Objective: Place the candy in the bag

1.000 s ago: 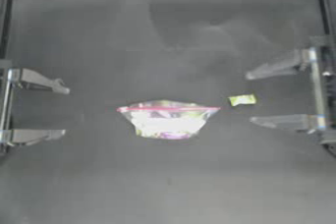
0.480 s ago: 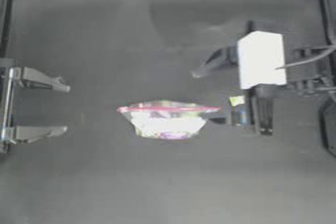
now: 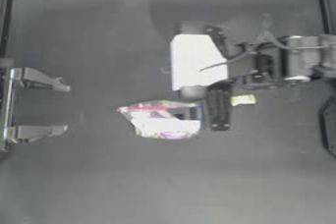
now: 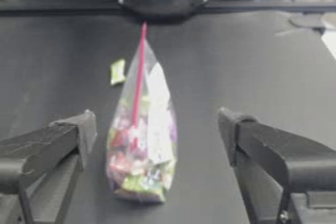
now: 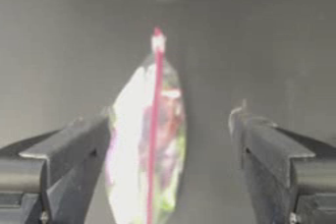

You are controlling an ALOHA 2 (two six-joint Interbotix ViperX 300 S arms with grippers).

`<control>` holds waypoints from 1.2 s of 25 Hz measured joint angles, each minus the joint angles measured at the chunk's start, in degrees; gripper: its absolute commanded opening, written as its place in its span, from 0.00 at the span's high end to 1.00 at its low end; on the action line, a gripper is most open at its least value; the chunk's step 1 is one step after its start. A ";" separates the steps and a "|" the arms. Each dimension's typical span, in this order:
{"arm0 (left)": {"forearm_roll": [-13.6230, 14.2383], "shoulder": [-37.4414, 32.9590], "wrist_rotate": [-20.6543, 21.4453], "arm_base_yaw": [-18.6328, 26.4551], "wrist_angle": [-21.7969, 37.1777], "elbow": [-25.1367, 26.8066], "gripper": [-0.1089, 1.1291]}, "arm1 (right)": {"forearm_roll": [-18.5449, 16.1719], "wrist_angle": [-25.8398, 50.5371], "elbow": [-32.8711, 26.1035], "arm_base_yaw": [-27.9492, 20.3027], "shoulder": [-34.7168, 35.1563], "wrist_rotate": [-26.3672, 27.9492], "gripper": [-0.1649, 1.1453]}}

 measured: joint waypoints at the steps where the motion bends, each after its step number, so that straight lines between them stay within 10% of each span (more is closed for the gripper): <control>1: 0.00 0.00 -0.09 0.00 0.00 0.00 0.08 | 0.00 0.62 -1.05 0.00 1.14 -0.35 0.12; 15: -0.09 0.00 -0.09 0.26 0.09 0.79 0.08 | 0.18 11.07 -16.44 1.58 15.29 -3.16 0.13; 30: -0.09 0.00 -0.18 0.18 0.09 0.79 0.08 | 0.18 10.90 -19.07 2.64 20.39 -3.16 0.13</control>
